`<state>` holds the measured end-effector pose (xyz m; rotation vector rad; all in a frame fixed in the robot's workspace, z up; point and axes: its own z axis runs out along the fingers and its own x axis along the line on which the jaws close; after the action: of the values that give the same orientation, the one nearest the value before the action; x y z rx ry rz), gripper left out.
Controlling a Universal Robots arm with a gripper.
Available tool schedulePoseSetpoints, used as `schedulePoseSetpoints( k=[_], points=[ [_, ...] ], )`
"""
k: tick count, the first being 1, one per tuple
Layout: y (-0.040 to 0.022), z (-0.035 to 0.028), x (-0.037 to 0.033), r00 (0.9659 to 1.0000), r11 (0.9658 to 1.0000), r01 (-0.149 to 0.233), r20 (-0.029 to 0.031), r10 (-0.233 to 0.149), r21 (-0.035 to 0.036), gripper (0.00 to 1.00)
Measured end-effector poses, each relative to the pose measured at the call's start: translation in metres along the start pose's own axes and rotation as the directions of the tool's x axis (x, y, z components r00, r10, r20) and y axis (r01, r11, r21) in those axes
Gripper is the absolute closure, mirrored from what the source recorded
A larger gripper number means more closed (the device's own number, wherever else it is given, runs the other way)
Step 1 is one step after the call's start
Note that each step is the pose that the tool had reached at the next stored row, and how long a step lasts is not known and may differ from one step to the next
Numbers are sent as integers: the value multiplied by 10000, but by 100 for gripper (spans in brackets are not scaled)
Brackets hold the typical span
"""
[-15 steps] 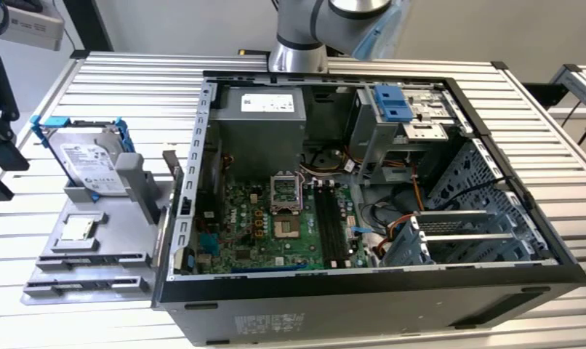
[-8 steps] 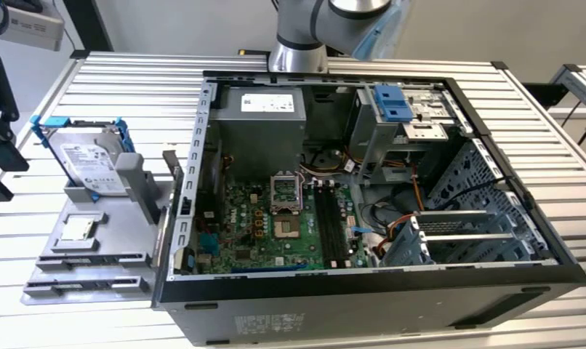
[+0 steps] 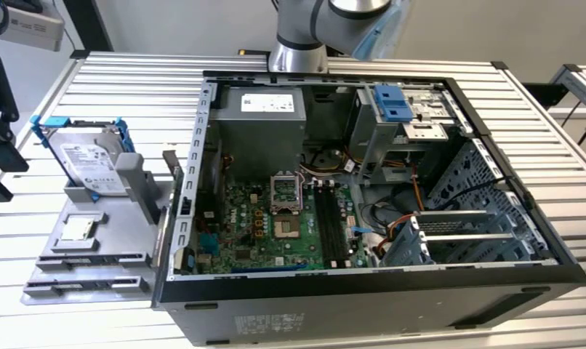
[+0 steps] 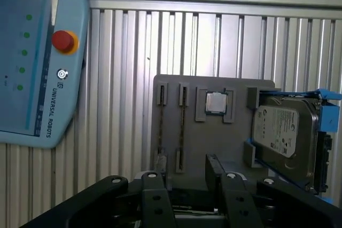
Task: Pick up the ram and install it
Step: 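Pick up the ram and move it above insertion slot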
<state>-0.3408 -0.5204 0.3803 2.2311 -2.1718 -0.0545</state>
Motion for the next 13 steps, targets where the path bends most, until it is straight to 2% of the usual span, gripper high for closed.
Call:
schedulePoseSetpoints(
  k=[13],
  points=[
    [0,0,0,10000,10000,-3,-64,3,-1,0]
  ],
)
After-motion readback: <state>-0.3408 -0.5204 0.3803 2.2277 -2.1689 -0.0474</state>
